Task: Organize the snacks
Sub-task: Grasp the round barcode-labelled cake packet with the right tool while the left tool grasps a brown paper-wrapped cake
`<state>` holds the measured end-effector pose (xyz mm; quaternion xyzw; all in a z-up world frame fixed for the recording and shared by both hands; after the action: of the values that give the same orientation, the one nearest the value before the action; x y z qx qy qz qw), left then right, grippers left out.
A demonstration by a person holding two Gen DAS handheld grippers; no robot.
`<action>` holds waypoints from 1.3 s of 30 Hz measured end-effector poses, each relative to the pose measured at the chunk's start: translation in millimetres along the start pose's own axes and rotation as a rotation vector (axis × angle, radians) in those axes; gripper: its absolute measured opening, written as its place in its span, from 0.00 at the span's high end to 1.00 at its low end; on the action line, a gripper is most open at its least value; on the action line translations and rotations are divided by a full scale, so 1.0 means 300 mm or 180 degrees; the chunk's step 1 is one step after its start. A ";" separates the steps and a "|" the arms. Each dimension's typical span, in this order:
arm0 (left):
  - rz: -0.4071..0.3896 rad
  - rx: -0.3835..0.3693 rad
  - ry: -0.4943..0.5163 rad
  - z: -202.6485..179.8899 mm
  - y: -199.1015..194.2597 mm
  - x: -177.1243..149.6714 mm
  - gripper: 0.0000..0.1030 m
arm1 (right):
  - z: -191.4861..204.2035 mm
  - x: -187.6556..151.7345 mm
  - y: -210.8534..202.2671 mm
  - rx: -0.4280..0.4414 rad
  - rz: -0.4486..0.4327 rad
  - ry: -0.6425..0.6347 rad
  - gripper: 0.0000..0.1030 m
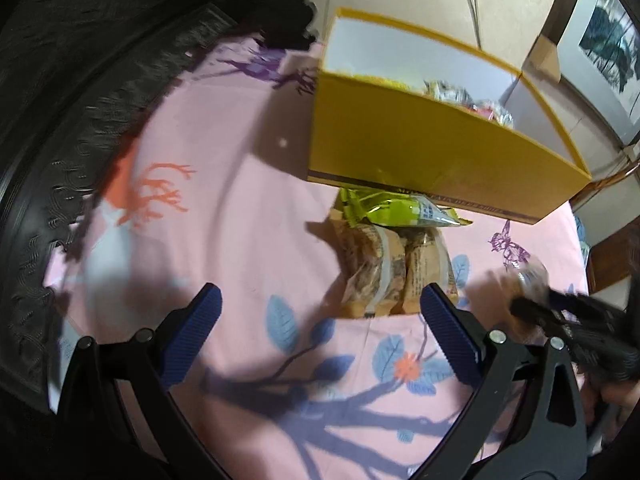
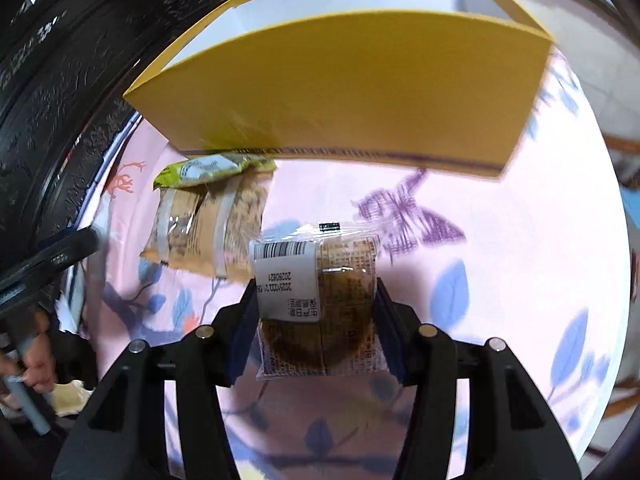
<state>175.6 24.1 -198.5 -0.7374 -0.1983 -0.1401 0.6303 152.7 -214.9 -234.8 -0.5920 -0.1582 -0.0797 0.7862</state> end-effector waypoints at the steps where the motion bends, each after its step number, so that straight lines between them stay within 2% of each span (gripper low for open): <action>1: 0.0045 -0.0036 -0.0024 -0.004 0.026 0.009 0.02 | -0.010 -0.010 -0.007 0.0008 0.0004 0.0025 0.47; 4: 0.0186 -0.0148 -0.0236 0.000 0.109 0.035 0.02 | -0.011 -0.037 -0.023 -0.0006 -0.0002 0.0033 0.46; 8: 0.0266 -0.0150 -0.0469 0.010 0.166 0.056 0.02 | -0.016 -0.046 -0.035 0.0001 -0.0006 0.0061 0.46; 12: 0.0271 -0.0085 -0.0446 -0.002 0.189 0.066 0.05 | -0.020 -0.045 -0.047 0.0044 -0.0029 0.0093 0.46; 14: 0.0299 -0.0090 -0.0452 -0.008 0.198 0.066 0.10 | -0.030 -0.042 -0.045 0.0053 -0.0022 0.0102 0.46; 17: 0.0389 -0.0122 -0.0445 -0.023 0.225 0.066 0.25 | -0.043 -0.043 -0.043 0.0056 -0.0009 0.0134 0.46; 20: 0.0451 -0.0159 -0.0390 -0.047 0.249 0.066 0.40 | -0.049 -0.042 -0.037 0.0047 0.0009 0.0164 0.46; 22: 0.0465 -0.0189 -0.0336 -0.064 0.258 0.070 0.55 | -0.051 -0.041 -0.033 0.0036 0.0018 0.0181 0.46; 25: 0.0455 -0.0175 -0.0264 -0.080 0.260 0.073 0.63 | -0.057 -0.042 -0.032 0.0027 0.0014 0.0206 0.46; 30: 0.0445 -0.0268 -0.0327 -0.066 0.225 0.046 0.66 | -0.062 -0.043 -0.041 0.0028 -0.0025 0.0214 0.46; 39: 0.0327 -0.0182 -0.0206 -0.038 0.104 -0.004 0.70 | -0.025 -0.035 -0.065 0.0058 -0.0080 0.0076 0.46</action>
<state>189.8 8.9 -224.5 -0.7684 -0.1764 -0.0893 0.6086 138.0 -228.2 -222.7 -0.5819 -0.1570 -0.0951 0.7923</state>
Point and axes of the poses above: each gripper's, at about its wrist camera, not at the fingertips, and y roughly the way its jaws point, z to its left, x to its top, the point moved 1 cm from there along y, roughly the way its jaws point, and after that the axes turned 5 degrees about -x, right-handed, at the moved point
